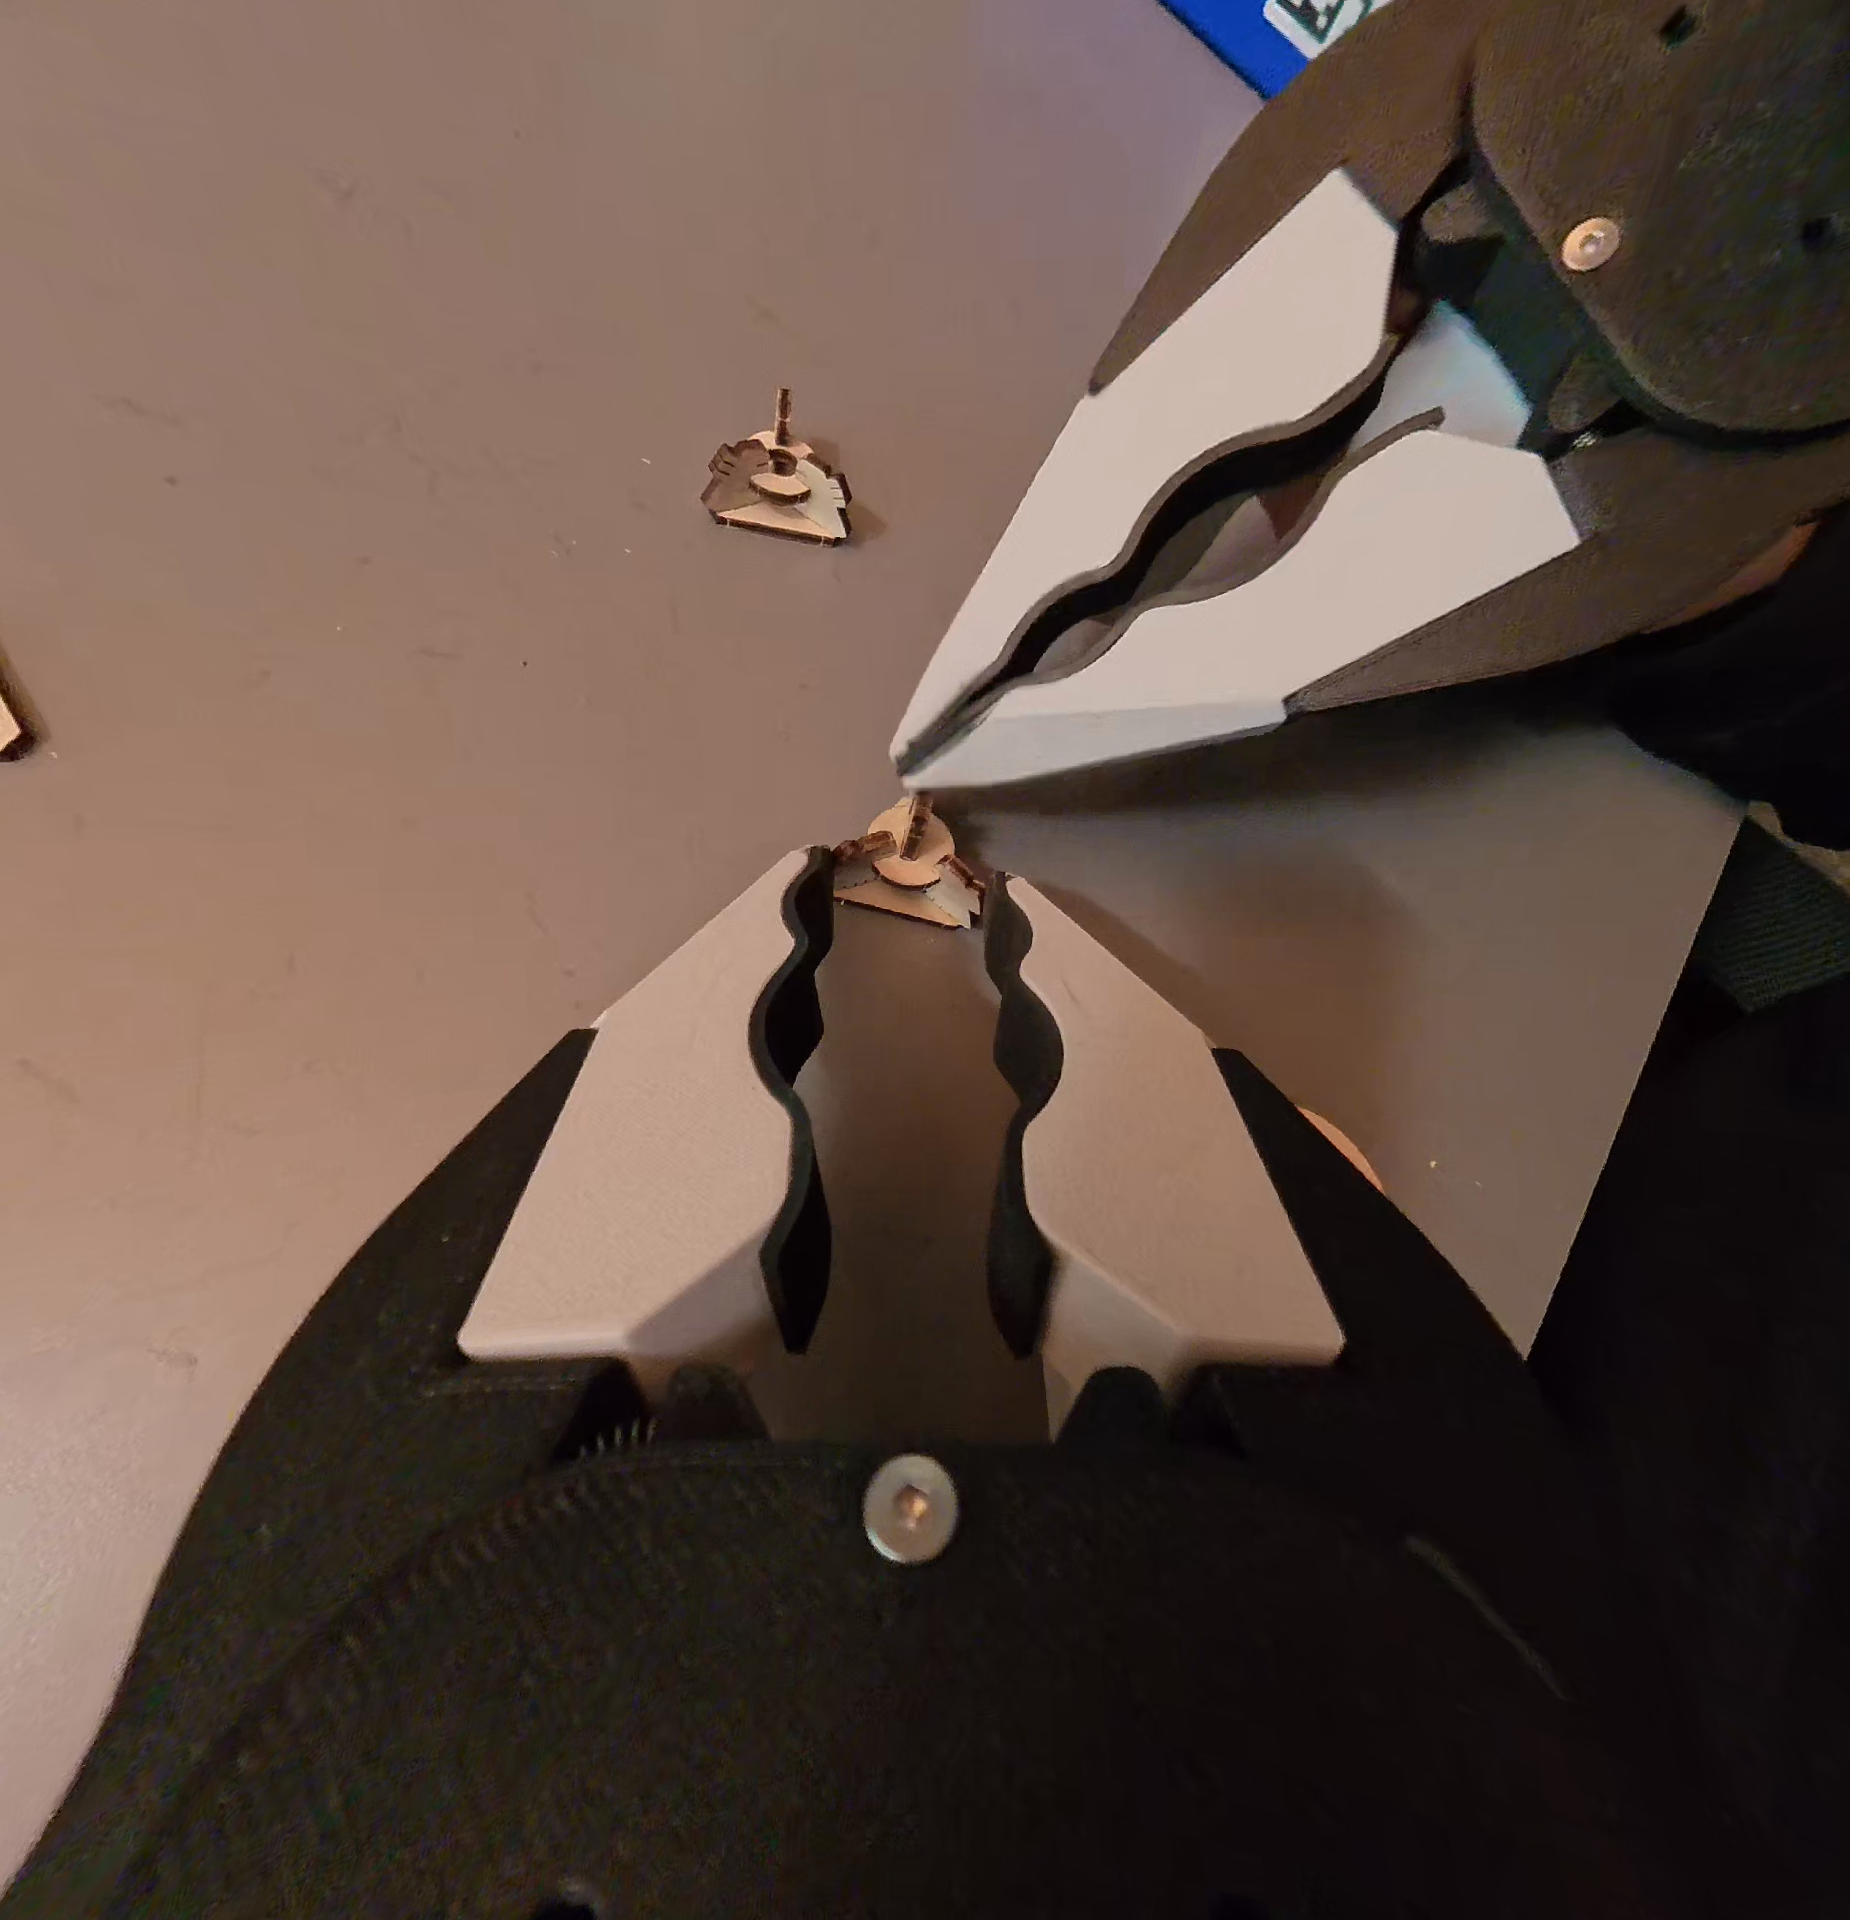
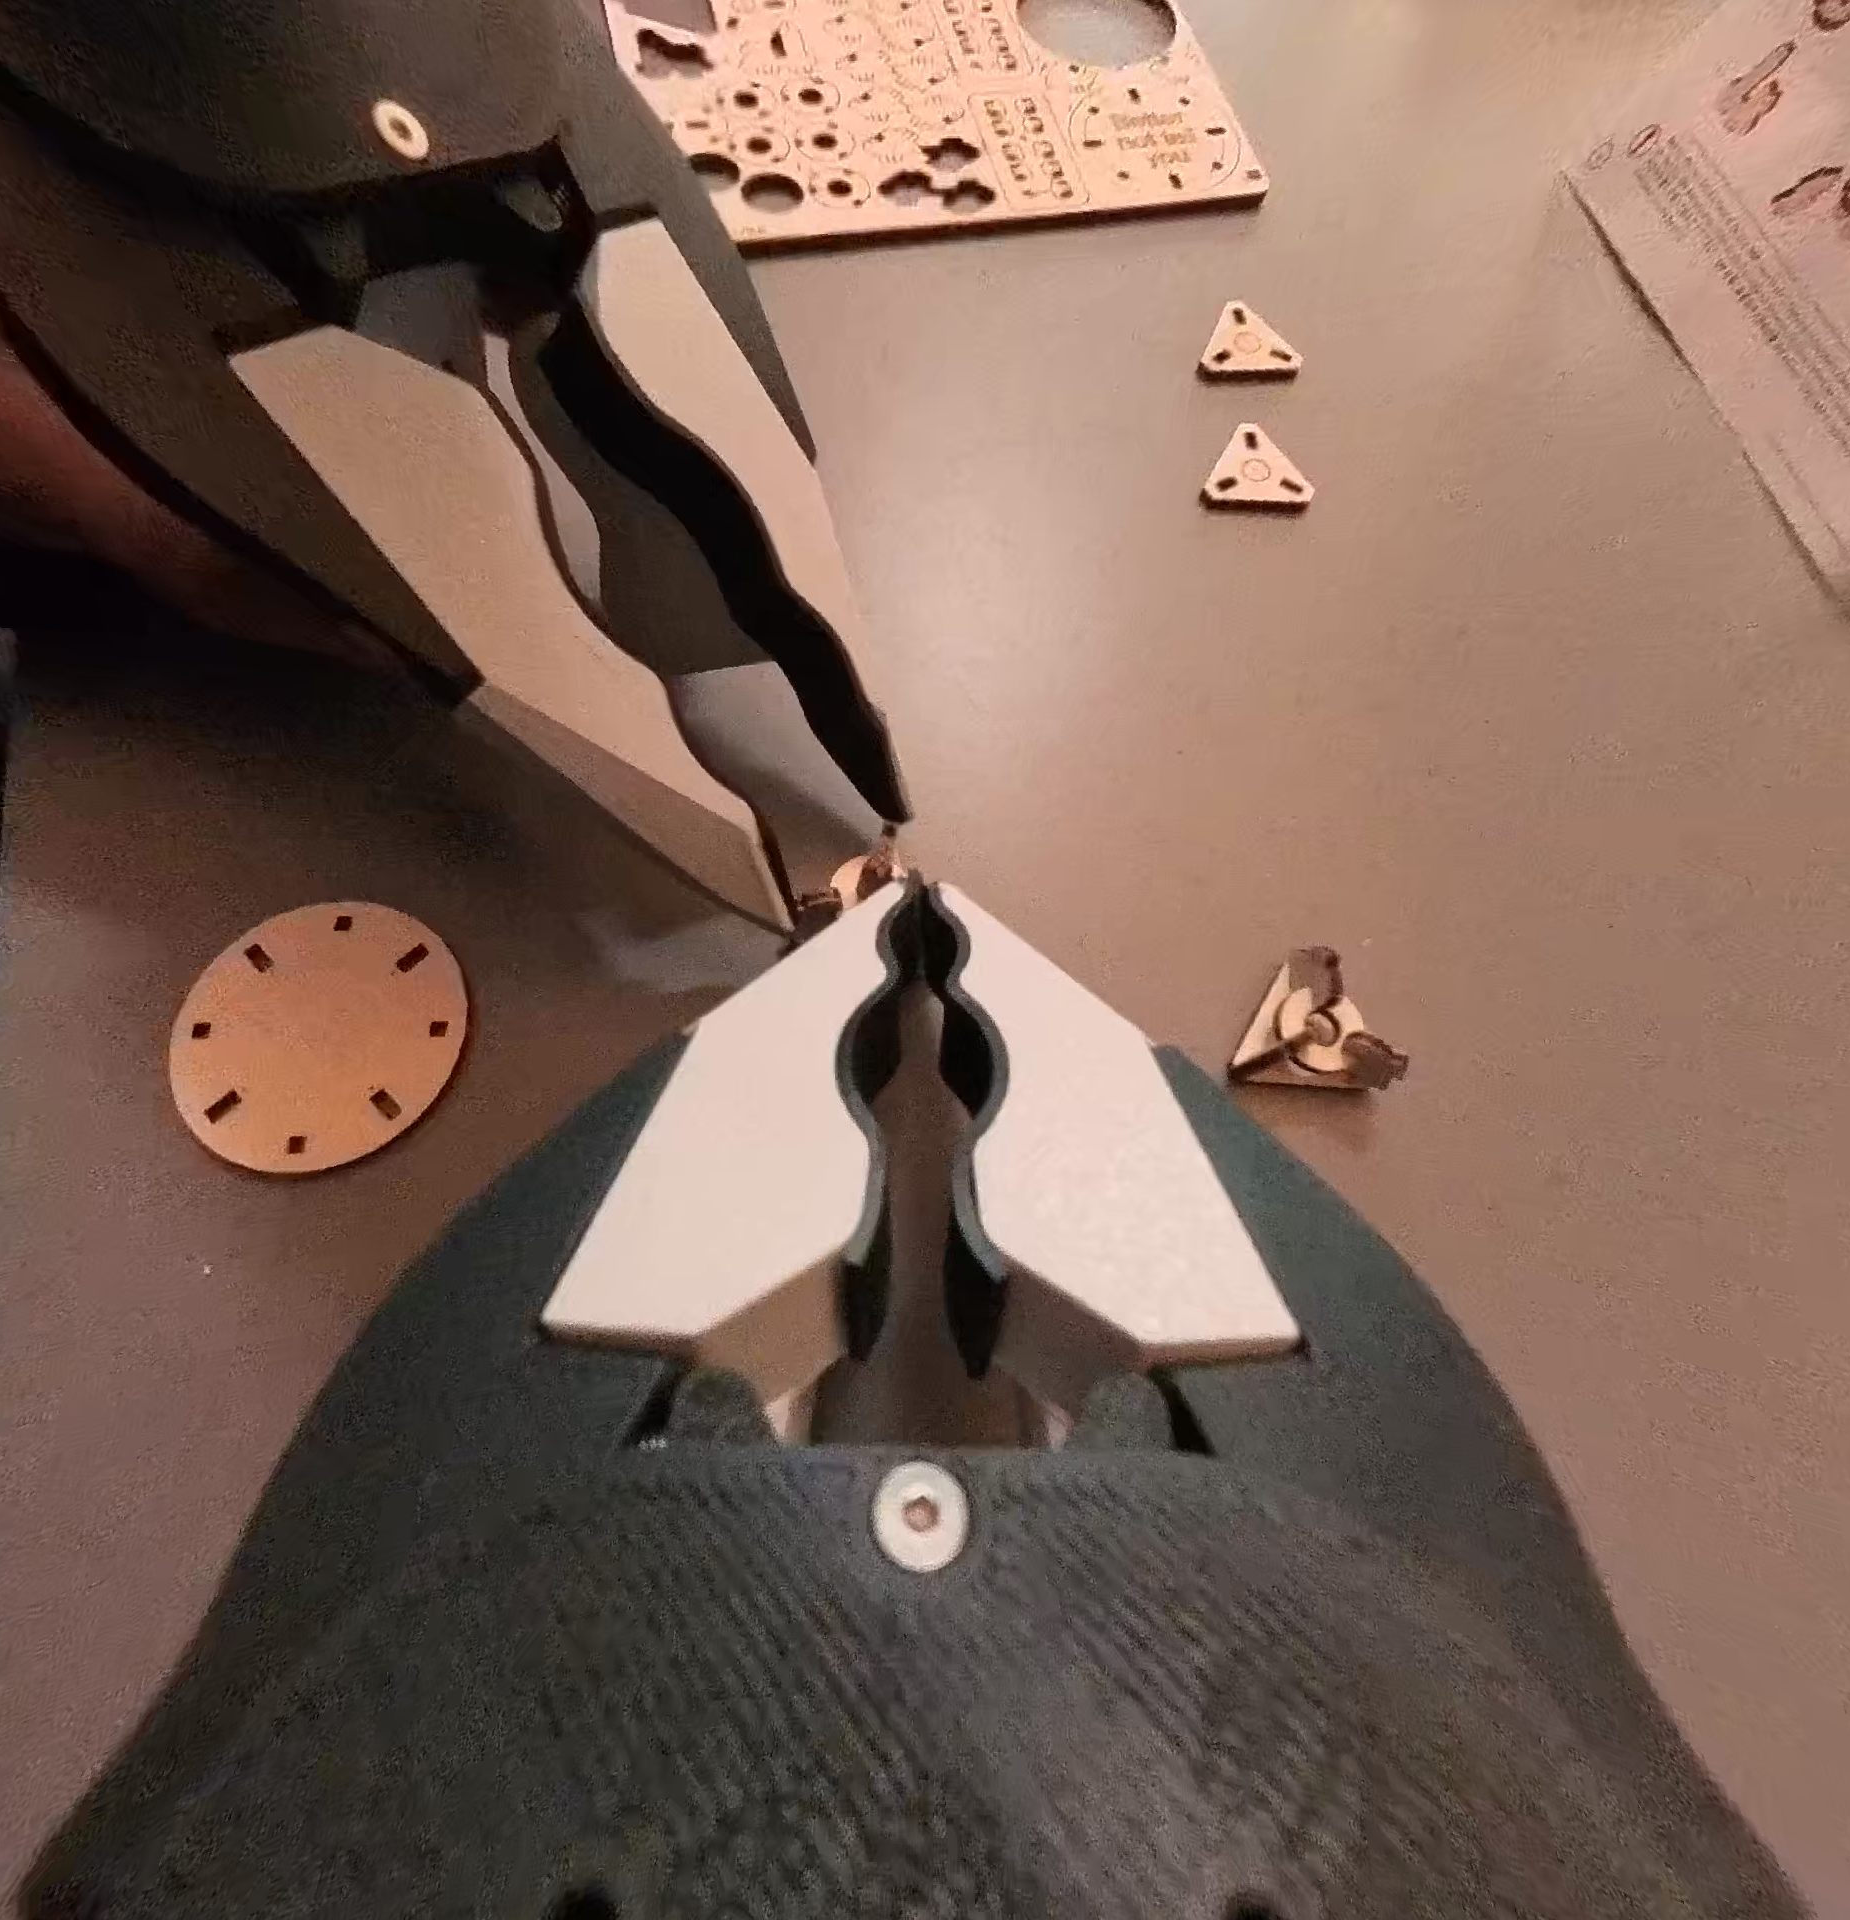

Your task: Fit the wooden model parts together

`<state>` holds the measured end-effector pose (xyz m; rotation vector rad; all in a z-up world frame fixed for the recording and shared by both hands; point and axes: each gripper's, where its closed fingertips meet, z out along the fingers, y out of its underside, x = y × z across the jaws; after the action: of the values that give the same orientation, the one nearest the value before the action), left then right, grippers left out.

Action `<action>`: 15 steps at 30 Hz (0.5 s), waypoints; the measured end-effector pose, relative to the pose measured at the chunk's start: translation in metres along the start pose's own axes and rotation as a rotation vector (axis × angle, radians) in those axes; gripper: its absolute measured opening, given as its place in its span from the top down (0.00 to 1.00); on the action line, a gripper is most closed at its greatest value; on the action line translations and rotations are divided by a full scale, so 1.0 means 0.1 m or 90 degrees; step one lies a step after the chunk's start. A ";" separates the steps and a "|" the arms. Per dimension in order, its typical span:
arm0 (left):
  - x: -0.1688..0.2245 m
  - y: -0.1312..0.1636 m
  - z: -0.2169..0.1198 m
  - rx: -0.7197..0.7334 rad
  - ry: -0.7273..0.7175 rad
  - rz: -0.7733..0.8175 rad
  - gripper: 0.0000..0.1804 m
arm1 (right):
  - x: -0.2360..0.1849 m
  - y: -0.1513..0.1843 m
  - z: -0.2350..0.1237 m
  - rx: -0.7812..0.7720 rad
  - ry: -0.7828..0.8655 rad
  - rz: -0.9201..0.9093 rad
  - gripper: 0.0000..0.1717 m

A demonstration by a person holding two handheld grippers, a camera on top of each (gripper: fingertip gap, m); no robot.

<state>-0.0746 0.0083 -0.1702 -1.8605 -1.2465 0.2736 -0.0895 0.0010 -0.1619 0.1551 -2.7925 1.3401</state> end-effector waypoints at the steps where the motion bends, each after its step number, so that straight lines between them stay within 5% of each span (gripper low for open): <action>1: 0.00 0.00 0.00 0.000 -0.001 0.001 0.84 | 0.02 -0.03 -0.03 0.011 0.017 -0.012 1.00; 15: -0.01 0.00 0.00 0.002 -0.006 -0.001 0.84 | 0.00 -0.01 -0.05 0.007 0.022 -0.024 1.00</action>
<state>-0.0750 0.0073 -0.1702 -1.8584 -1.2531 0.2833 -0.0898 0.0043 -0.1574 0.1827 -2.7392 1.3375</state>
